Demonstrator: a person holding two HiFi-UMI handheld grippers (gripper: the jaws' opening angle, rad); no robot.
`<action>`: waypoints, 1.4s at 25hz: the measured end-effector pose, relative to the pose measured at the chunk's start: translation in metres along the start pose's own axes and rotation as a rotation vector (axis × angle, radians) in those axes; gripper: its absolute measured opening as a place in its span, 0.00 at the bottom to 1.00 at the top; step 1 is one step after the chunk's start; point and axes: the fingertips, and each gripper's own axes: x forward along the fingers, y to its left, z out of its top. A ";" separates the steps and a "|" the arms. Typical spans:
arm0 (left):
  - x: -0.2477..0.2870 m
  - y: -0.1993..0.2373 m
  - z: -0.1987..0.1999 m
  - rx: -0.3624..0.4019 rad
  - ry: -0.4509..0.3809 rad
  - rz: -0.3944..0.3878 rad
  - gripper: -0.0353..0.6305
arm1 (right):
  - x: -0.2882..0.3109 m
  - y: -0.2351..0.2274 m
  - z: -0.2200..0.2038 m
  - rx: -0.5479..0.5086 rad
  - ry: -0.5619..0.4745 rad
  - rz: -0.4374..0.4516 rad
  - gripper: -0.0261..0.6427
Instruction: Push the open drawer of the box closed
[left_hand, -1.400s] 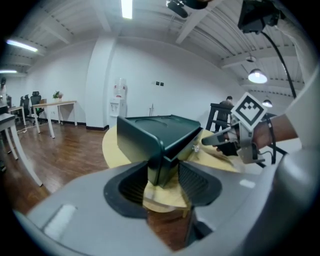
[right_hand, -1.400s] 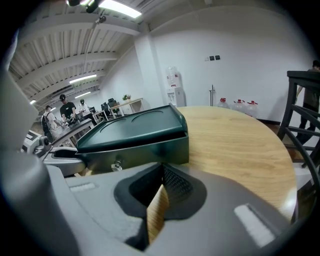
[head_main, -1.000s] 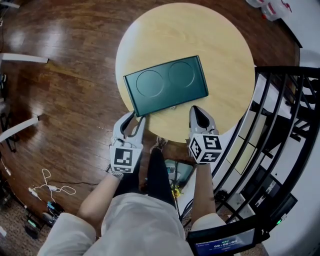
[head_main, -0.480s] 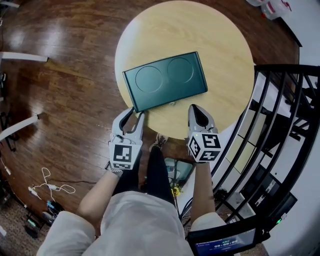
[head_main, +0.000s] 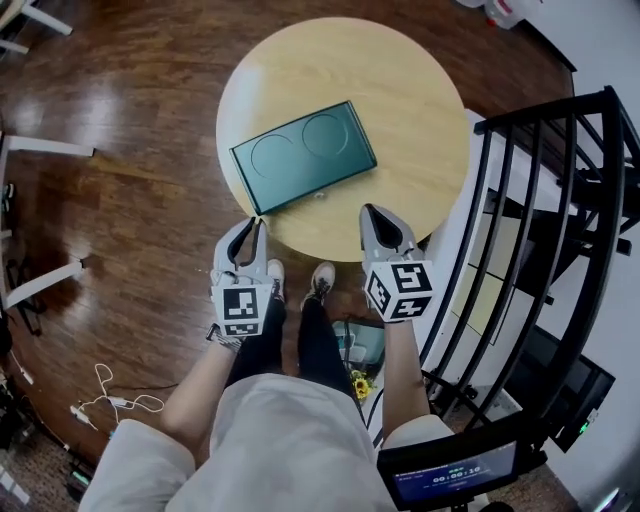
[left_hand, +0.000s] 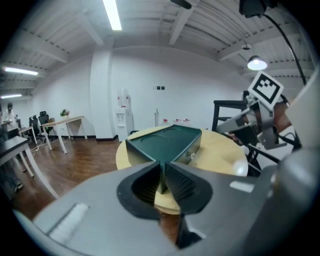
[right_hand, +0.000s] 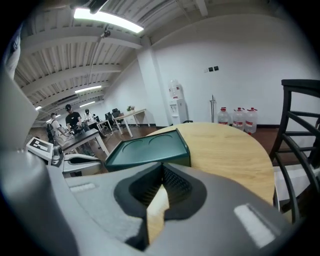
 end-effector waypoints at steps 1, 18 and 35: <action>-0.001 0.001 0.008 0.012 -0.017 0.001 0.11 | -0.005 0.002 0.005 -0.005 -0.015 0.003 0.04; -0.075 -0.029 0.149 0.076 -0.317 -0.049 0.06 | -0.121 0.035 0.073 -0.028 -0.208 -0.037 0.04; -0.093 -0.020 0.188 0.043 -0.404 -0.112 0.06 | -0.177 0.031 0.109 -0.069 -0.336 -0.188 0.04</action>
